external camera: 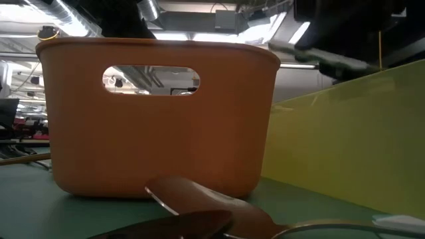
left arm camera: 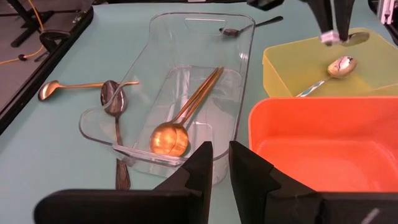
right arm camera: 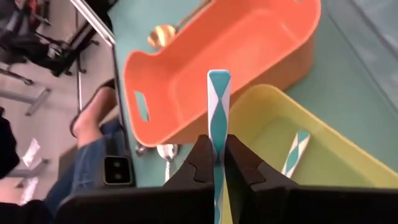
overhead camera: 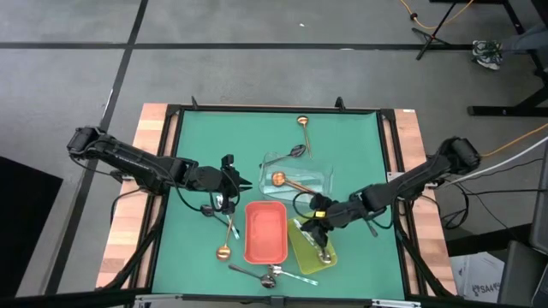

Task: Sort silverware by color (type)
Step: Put the blue patterned spoon into the yellow bin

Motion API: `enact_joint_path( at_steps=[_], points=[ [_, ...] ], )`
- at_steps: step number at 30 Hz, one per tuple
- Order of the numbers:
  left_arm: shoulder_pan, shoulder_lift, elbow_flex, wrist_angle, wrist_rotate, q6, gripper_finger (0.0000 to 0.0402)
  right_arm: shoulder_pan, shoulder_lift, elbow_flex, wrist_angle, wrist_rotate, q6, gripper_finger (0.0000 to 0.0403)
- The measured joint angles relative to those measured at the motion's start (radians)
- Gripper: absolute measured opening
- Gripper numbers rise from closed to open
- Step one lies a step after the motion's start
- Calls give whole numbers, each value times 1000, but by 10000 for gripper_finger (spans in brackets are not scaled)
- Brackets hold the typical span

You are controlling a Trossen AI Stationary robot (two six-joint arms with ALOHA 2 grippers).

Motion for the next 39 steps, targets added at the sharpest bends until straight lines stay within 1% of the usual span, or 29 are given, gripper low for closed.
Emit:
enact_joint_path(
  at_steps=[10,19,39],
  points=[
    [0,0,0,0,0,0,47,1,87,0,7,-28,-8,3],
    [0,0,0,0,0,0,47,0,146,0,0,-22,-4,8],
    [0,0,0,0,0,2,47,0,149,0,1,-19,-5,10]
  ],
)
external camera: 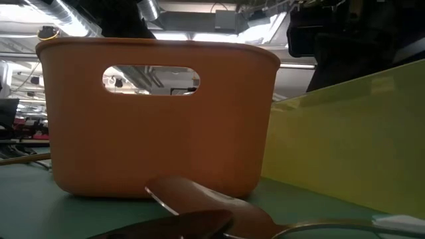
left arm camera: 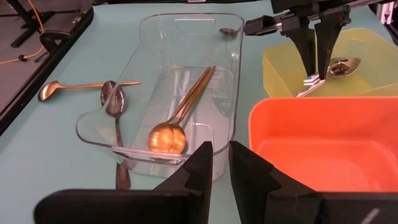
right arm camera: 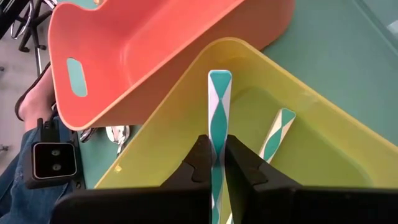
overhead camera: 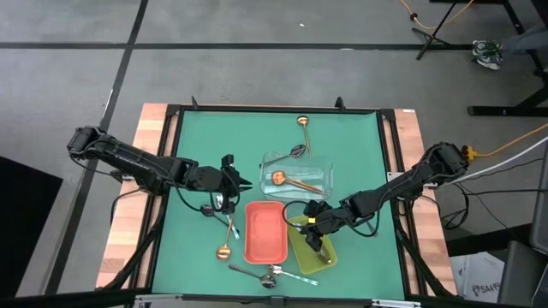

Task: Sort silverware by color (type)
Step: Put the blue patterned spoon into the yellow bin

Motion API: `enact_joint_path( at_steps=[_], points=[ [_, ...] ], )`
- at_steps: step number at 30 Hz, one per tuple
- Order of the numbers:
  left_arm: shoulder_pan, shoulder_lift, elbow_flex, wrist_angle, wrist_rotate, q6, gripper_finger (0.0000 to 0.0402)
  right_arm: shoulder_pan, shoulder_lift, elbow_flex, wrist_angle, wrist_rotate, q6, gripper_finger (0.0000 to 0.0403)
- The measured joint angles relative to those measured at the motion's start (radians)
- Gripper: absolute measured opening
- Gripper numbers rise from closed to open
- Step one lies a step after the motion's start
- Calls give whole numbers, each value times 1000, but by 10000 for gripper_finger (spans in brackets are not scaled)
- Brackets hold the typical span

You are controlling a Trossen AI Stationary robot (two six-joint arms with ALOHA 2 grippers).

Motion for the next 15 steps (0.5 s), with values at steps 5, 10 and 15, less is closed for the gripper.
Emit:
enact_joint_path(
  at_steps=[5,10,15],
  points=[
    [0,0,0,0,0,0,47,0,0,0,0,0,-1,11],
    [0,0,0,0,0,0,47,0,0,0,-1,0,-3,42],
    [0,0,0,0,0,0,47,0,0,0,-2,0,-3,86]
  ],
)
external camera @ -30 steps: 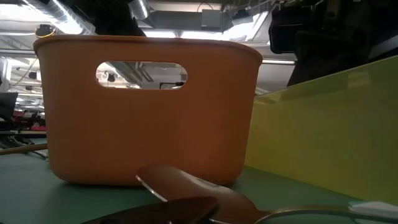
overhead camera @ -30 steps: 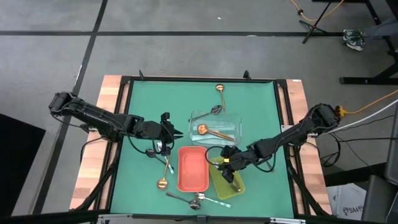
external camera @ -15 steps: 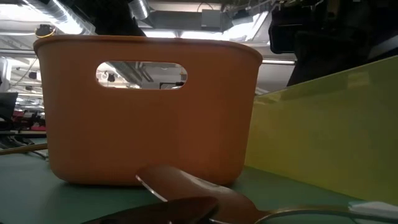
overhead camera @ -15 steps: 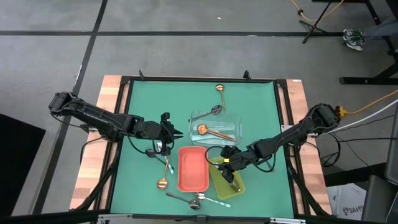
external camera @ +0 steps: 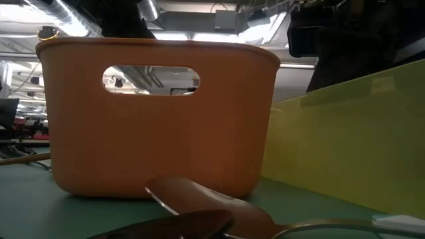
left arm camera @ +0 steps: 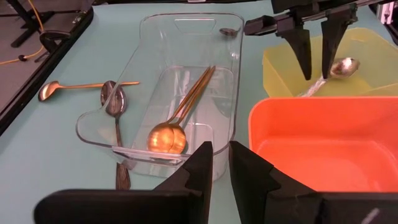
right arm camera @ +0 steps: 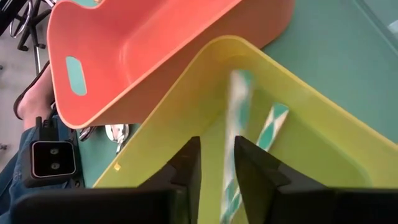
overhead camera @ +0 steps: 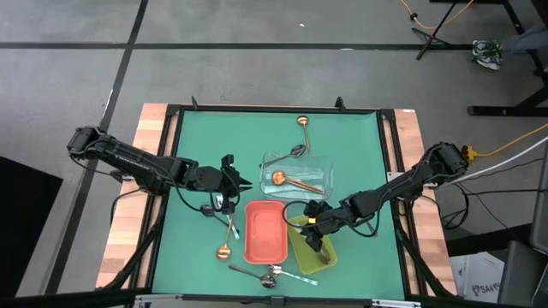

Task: Sort silverware by color (type)
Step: Put the blue patterned spoon into the yellow bin, then put the gold spoon into the transparent bin

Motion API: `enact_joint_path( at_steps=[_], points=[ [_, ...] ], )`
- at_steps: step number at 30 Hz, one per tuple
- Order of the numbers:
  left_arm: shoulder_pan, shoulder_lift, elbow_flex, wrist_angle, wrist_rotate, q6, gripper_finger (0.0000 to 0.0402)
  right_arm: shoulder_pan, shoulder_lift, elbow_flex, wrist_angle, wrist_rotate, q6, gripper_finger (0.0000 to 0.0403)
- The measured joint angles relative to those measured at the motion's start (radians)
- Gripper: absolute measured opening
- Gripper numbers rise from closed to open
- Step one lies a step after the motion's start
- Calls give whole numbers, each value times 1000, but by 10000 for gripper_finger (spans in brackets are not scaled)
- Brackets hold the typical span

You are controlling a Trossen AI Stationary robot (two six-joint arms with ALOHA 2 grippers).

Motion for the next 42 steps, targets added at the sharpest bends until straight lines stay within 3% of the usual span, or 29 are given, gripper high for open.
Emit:
enact_joint_path(
  at_steps=[19,23,38,42],
  points=[
    [0,0,0,0,16,-64,47,0,-8,0,3,-39,0,100],
    [0,0,0,0,25,-196,48,0,-14,0,2,-66,0,99],
    [-97,0,0,-167,357,-782,103,0,-138,3,3,-89,-90,99],
    [-151,0,0,-167,368,-1000,99,0,-193,3,3,-89,-172,99]
  ],
)
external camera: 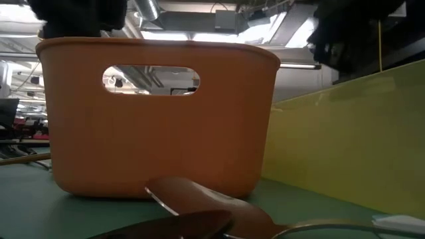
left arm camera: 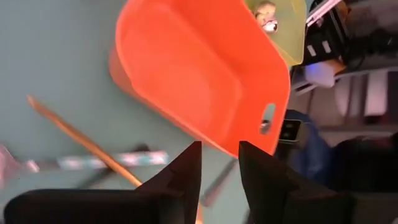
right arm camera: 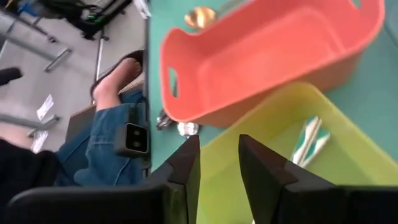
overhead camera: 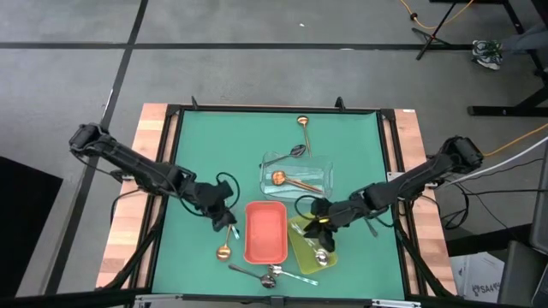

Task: Sort silverware by color (type)
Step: Put the gold spoon into the transparent bin

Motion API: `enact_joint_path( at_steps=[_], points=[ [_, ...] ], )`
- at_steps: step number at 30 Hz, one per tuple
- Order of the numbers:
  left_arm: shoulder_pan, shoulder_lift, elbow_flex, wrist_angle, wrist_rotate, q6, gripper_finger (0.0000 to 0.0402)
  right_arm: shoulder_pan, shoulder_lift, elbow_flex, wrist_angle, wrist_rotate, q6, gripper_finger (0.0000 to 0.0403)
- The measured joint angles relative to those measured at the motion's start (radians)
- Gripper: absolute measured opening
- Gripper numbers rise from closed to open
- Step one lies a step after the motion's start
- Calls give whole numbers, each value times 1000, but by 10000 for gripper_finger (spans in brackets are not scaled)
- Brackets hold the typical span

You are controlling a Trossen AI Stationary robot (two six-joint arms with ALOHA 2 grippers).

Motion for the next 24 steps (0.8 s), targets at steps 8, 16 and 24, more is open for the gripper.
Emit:
enact_joint_path(
  at_steps=[8,16,24],
  points=[
    [-113,0,0,-18,-10,-441,77,0,-119,0,-9,0,-215,99],
    [-199,30,0,-11,-24,-798,56,0,-212,0,-93,51,-409,99],
    [-219,152,21,16,-13,-943,40,0,-247,1,-197,132,-545,99]
  ],
)
